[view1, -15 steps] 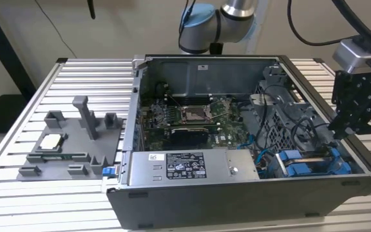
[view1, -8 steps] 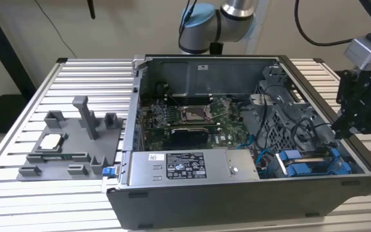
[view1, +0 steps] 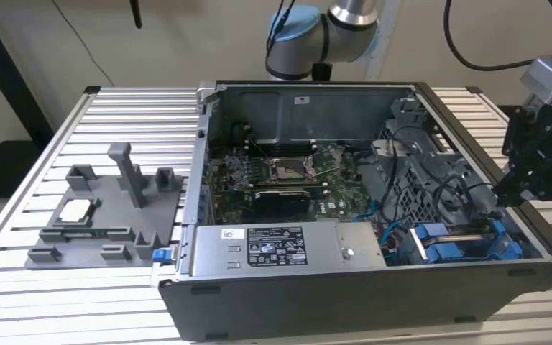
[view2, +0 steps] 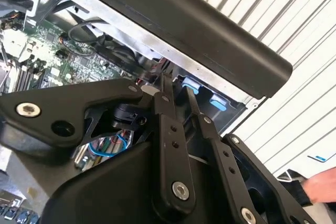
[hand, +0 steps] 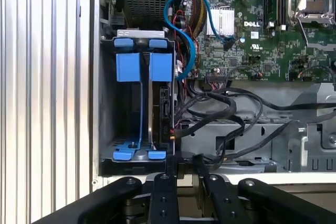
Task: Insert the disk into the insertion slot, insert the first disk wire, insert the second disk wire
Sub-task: 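Insert the second disk wire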
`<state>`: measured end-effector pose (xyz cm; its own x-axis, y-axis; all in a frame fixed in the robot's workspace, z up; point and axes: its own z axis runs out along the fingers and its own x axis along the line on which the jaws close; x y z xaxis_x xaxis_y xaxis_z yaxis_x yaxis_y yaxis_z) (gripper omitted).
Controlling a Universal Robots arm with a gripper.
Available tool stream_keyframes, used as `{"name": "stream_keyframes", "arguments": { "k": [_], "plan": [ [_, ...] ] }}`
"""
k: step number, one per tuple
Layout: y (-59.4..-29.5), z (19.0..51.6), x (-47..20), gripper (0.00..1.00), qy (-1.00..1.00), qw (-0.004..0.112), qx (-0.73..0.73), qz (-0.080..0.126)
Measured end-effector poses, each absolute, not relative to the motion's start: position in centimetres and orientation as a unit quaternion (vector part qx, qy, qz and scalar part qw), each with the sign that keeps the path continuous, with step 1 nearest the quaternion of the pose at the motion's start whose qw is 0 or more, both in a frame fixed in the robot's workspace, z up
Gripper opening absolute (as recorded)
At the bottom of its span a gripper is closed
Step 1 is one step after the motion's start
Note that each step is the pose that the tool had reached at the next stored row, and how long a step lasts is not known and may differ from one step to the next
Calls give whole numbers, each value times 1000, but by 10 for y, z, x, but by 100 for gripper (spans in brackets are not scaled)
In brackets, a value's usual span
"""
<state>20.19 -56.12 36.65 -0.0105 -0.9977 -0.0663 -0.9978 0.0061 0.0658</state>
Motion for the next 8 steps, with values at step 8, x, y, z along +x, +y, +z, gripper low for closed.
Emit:
{"name": "stream_keyframes", "arguments": {
  "k": [8],
  "plan": [
    [-561, 366, 202, 18, 709, 1, -703, 48]
  ]
}}
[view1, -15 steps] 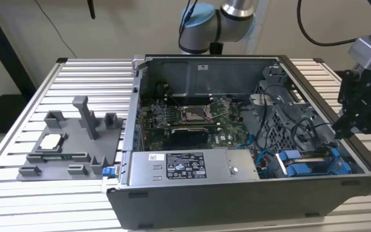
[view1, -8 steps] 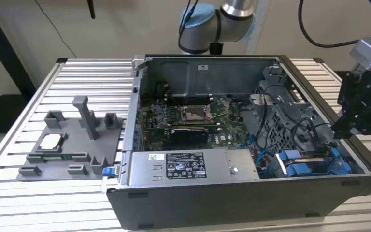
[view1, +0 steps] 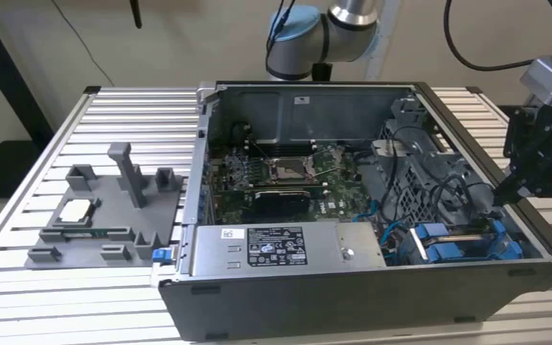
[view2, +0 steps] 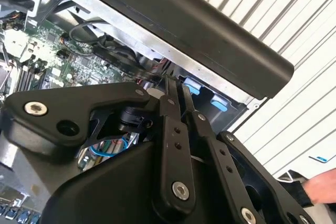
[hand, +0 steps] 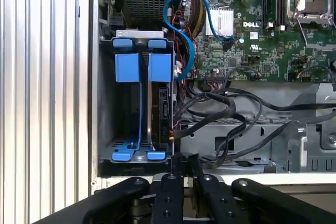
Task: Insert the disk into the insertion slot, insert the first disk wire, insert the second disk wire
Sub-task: 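Insert the second disk wire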
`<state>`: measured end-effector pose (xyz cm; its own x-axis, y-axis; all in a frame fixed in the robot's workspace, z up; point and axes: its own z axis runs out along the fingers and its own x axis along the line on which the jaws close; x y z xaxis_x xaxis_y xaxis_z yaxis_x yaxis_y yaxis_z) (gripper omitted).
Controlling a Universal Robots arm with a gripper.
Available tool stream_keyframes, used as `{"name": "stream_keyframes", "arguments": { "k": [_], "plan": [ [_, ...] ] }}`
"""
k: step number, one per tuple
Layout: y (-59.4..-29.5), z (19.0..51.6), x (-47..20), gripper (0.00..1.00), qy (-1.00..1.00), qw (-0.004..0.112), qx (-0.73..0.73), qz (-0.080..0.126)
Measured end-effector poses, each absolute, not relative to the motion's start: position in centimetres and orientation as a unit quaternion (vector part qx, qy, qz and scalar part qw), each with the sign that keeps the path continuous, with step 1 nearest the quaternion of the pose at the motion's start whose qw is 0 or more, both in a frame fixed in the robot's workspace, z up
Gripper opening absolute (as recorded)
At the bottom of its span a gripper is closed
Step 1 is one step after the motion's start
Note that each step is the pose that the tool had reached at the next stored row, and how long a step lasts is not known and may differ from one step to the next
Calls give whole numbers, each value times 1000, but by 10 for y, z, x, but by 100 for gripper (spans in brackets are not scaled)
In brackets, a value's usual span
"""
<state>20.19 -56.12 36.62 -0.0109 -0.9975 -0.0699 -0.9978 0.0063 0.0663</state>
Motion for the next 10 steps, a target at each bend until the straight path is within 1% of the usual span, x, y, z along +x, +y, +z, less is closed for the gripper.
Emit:
{"name": "stream_keyframes", "arguments": {
  "k": [10],
  "plan": [
    [-561, 366, 202, 18, 709, 2, -703, 49]
  ]
}}
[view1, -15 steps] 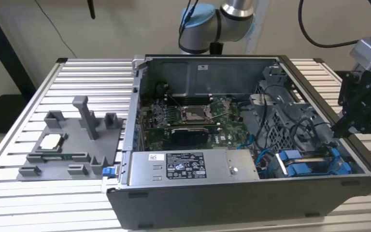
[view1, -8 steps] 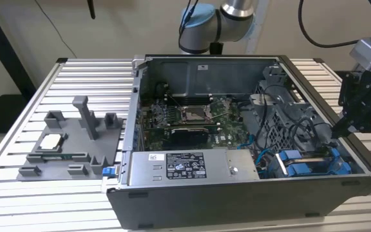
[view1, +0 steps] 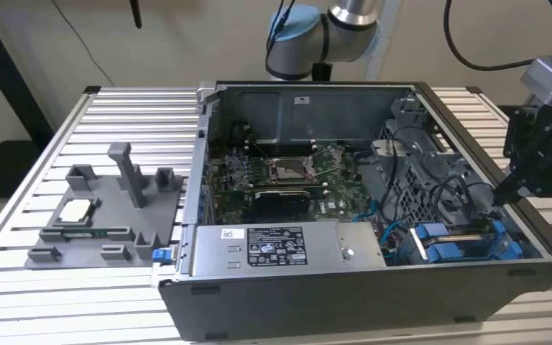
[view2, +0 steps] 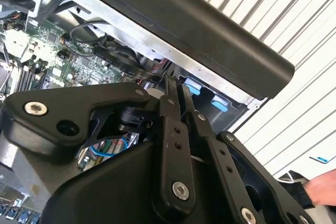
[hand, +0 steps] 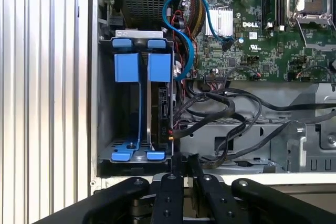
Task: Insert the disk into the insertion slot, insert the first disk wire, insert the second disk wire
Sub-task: 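Insert the second disk wire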
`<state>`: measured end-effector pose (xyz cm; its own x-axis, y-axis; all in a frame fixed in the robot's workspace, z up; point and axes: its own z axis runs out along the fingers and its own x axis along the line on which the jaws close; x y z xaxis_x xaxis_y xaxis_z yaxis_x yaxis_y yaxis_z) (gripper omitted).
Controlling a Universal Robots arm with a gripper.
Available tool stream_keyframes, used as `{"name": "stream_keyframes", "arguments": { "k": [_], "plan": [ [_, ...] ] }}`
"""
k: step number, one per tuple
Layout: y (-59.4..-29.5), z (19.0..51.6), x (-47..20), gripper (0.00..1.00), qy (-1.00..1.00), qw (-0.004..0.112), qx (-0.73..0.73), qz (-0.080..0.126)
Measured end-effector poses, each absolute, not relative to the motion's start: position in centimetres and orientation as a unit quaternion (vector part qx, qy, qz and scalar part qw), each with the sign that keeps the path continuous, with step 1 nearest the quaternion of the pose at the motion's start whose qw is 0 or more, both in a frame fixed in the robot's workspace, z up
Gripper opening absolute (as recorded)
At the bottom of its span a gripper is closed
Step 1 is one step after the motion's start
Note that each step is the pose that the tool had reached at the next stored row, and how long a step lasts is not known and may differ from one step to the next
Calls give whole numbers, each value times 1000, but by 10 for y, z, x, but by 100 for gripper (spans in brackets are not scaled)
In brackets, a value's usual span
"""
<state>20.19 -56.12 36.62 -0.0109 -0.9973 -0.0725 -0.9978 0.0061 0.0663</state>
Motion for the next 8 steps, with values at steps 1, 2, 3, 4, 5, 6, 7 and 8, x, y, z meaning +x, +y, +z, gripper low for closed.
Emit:
{"name": "stream_keyframes", "arguments": {
  "k": [1, 2, 3, 4, 5, 6, 7, 8],
  "plan": [
    [-561, 366, 202, 18, 709, 2, -703, 49],
    [-561, 366, 202, 20, 709, 2, -703, 49],
    [-561, 366, 202, 20, 709, 2, -703, 49],
    [-561, 366, 202, 26, 709, 2, -703, 49],
    [-561, 366, 202, 26, 709, 1, -703, 48],
    [-561, 366, 202, 26, 709, 0, -703, 47],
    [-561, 366, 202, 26, 709, -1, -703, 46],
    [-561, 366, 202, 26, 710, -2, -703, 45]
  ]
}}
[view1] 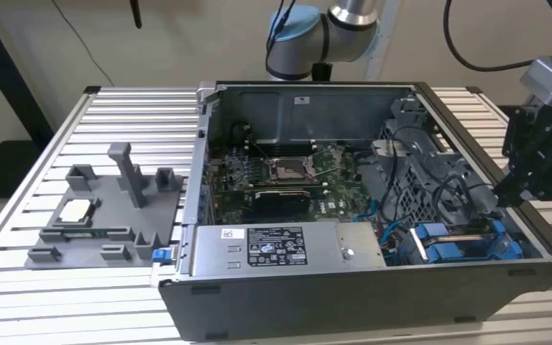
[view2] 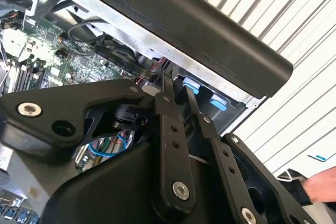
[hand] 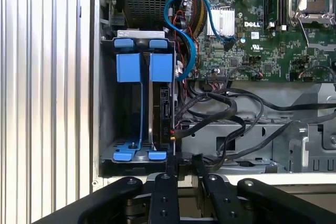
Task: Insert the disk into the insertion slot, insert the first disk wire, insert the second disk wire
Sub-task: 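Insert the second disk wire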
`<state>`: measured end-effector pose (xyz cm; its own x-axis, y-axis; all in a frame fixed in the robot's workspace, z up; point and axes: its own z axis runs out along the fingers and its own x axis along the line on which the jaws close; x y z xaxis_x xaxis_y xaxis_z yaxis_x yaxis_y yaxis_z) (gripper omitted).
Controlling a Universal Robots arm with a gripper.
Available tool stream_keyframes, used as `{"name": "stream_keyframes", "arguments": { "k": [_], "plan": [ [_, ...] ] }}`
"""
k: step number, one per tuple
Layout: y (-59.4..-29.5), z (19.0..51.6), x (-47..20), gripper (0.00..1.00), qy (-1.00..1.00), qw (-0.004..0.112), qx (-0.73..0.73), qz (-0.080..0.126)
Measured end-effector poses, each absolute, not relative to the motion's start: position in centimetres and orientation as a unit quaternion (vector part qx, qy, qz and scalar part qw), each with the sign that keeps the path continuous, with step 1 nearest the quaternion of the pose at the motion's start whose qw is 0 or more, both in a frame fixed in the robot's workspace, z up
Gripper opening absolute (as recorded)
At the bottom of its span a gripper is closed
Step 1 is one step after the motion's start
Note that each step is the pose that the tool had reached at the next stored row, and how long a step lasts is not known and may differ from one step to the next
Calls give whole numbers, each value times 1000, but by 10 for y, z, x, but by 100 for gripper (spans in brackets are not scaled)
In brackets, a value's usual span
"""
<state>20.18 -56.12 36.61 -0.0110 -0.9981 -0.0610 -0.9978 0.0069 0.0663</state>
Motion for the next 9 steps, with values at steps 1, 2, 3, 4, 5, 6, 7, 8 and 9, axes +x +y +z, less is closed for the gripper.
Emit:
{"name": "stream_keyframes", "arguments": {
  "k": [1, 2, 3, 4, 5, 6, 7, 8, 9],
  "plan": [
    [-561, 366, 202, 26, -710, 2, 703, -44],
    [-561, 366, 202, 26, -710, 3, 703, -44],
    [-561, 366, 202, 26, -710, 3, 703, -44],
    [-561, 366, 202, 26, -710, 3, 703, -44],
    [-561, 366, 202, 26, -710, 3, 703, -44],
    [-561, 366, 202, 26, -710, 3, 703, -44],
    [-561, 366, 202, 26, -710, 3, 703, -44],
    [-561, 366, 202, 26, -710, 3, 703, -44],
    [-561, 366, 202, 26, -710, 3, 703, -44]
  ]
}}
